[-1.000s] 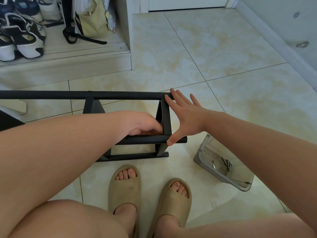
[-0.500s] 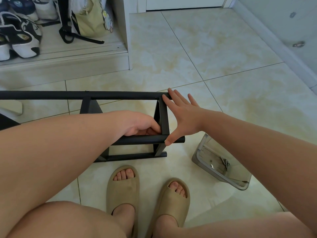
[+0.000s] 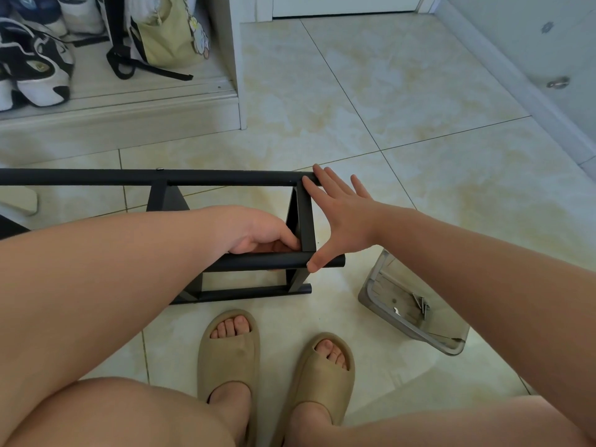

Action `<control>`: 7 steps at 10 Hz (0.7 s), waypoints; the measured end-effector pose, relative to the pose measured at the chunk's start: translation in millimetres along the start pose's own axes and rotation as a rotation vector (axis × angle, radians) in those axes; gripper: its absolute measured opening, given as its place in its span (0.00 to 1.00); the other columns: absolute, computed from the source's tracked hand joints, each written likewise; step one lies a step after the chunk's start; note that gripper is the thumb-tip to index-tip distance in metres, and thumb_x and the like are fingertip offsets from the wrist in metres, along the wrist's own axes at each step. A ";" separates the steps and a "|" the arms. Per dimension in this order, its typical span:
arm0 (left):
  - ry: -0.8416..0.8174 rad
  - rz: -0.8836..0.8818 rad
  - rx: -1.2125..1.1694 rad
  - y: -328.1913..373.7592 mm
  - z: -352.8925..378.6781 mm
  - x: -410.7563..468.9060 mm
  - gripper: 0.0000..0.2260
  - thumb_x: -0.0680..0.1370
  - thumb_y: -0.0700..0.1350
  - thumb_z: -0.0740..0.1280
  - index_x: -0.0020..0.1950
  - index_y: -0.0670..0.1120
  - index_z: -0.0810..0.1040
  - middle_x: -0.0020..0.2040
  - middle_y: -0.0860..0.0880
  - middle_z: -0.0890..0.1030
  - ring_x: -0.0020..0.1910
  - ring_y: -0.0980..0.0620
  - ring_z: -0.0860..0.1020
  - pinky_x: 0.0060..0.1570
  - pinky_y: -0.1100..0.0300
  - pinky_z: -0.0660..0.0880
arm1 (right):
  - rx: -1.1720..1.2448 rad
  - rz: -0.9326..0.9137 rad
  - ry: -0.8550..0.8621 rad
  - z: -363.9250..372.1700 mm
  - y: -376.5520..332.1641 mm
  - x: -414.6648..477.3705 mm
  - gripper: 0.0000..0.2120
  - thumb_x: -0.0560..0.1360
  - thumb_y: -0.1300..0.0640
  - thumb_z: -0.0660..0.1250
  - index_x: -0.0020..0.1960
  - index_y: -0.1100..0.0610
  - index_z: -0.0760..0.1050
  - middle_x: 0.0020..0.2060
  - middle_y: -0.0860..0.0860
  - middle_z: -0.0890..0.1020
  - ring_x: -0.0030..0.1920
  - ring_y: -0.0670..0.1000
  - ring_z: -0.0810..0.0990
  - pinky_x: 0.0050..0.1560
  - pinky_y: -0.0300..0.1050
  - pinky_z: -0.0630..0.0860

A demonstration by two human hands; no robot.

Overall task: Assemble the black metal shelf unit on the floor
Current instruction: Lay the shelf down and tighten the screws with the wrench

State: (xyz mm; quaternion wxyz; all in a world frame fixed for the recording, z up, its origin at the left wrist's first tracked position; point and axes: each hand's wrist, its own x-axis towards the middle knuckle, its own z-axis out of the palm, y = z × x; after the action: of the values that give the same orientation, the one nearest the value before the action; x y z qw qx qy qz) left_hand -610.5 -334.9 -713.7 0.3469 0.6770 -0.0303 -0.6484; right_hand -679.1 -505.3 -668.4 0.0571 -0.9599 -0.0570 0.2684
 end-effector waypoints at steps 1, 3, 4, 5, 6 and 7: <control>-0.038 0.003 -0.034 -0.9 -1.4 -1.5 0.10 0.81 0.41 0.63 0.47 0.46 0.84 0.38 0.50 0.84 0.32 0.54 0.81 0.38 0.61 0.76 | 0.006 0.003 -0.001 -0.2 -0.6 -0.3 0.74 0.56 0.22 0.73 0.81 0.51 0.30 0.79 0.51 0.29 0.78 0.50 0.27 0.77 0.60 0.30; 0.084 0.011 0.081 -0.9 2.5 3.2 0.09 0.79 0.45 0.68 0.56 0.44 0.82 0.38 0.48 0.82 0.35 0.52 0.78 0.37 0.61 0.75 | 0.003 0.003 -0.001 -0.2 -0.9 -0.6 0.74 0.56 0.22 0.73 0.81 0.51 0.30 0.79 0.51 0.29 0.78 0.50 0.28 0.76 0.60 0.30; 0.038 0.021 0.030 -1.6 1.8 2.5 0.09 0.80 0.43 0.66 0.57 0.42 0.82 0.44 0.47 0.84 0.41 0.51 0.80 0.46 0.59 0.76 | 0.003 0.005 -0.002 -0.3 -0.7 -0.4 0.74 0.56 0.22 0.73 0.81 0.51 0.30 0.79 0.51 0.29 0.78 0.50 0.28 0.77 0.60 0.30; -0.006 0.030 -0.020 -2.6 -0.6 2.0 0.11 0.80 0.41 0.64 0.58 0.42 0.83 0.46 0.47 0.84 0.44 0.50 0.80 0.51 0.56 0.75 | 0.001 0.002 -0.002 -0.3 -0.6 0.0 0.74 0.57 0.22 0.73 0.80 0.51 0.30 0.79 0.51 0.29 0.78 0.50 0.28 0.77 0.60 0.30; -0.017 0.005 -0.011 -1.4 0.9 0.5 0.07 0.80 0.43 0.65 0.51 0.44 0.82 0.39 0.48 0.83 0.35 0.52 0.79 0.44 0.58 0.77 | 0.006 0.002 0.001 -0.4 -0.5 -0.1 0.74 0.56 0.22 0.73 0.81 0.51 0.30 0.79 0.51 0.29 0.79 0.50 0.28 0.77 0.60 0.30; 0.042 0.010 0.041 -0.5 3.1 2.2 0.06 0.79 0.43 0.67 0.52 0.43 0.82 0.34 0.48 0.82 0.33 0.52 0.78 0.41 0.58 0.77 | 0.010 -0.002 0.004 0.3 -0.4 -0.7 0.74 0.57 0.22 0.73 0.81 0.51 0.30 0.79 0.51 0.29 0.78 0.50 0.28 0.77 0.60 0.30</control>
State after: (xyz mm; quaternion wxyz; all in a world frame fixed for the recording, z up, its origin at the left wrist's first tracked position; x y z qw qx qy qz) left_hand -613.2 -336.9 -715.6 0.3368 0.6971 -0.0396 -0.6317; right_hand -679.9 -505.0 -668.2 0.0625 -0.9601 -0.0565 0.2667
